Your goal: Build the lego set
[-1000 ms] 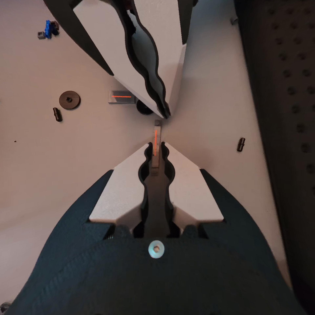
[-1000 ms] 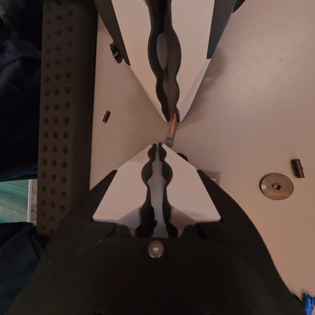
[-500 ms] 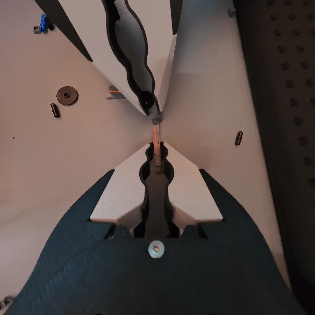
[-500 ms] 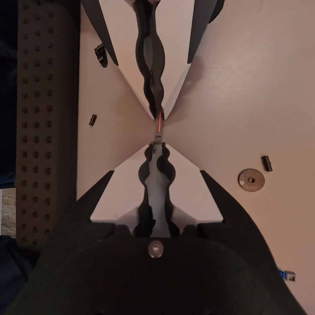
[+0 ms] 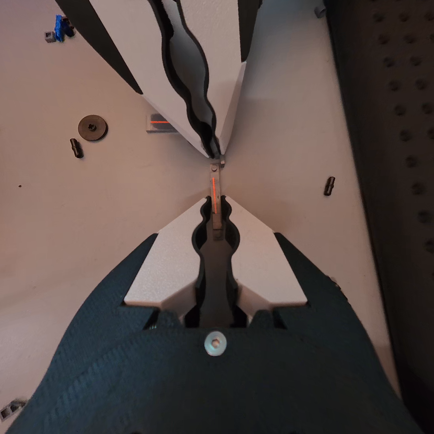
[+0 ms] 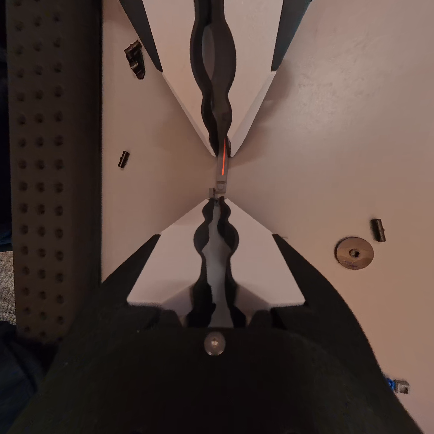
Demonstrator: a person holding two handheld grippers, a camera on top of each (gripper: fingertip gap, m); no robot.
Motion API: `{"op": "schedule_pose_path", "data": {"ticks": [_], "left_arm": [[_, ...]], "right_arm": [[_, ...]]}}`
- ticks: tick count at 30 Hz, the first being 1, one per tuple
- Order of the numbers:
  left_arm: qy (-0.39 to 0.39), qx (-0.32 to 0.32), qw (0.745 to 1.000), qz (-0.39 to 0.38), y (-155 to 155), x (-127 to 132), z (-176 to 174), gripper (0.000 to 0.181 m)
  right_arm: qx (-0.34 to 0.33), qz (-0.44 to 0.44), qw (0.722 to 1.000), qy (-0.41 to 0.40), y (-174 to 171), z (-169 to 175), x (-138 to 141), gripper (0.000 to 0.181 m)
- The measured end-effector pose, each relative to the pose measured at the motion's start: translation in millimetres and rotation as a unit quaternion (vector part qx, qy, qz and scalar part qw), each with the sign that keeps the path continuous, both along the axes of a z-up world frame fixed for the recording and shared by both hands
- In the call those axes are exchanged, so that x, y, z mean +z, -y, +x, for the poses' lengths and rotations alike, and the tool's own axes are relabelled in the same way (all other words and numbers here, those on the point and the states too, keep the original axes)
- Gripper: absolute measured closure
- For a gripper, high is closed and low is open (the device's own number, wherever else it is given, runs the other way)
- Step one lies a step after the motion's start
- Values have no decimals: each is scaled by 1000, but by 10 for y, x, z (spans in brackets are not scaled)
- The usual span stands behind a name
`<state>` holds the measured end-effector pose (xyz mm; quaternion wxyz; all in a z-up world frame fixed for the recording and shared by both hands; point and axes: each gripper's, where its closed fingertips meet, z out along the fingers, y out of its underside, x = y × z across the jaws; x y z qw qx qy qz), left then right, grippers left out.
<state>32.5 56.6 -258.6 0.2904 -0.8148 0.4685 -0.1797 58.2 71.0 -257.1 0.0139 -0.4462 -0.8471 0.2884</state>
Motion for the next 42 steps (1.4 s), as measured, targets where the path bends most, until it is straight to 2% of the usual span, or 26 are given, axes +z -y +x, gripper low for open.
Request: {"op": "schedule_pose_path", "data": {"ticks": [12, 24, 42], "left_arm": [[-5, 4, 1000, 11, -43, 0, 19, 169], [0, 3, 1000, 12, -49, 0, 40, 173], [0, 2, 1000, 13, -50, -1, 39, 175]], "right_arm": [[-11, -9, 1000, -1, 4, -51, -3, 180], [-36, -21, 999, 4, -56, -75, -2, 181], [-18, -5, 1000, -15, -4, -95, 35, 167]]}}
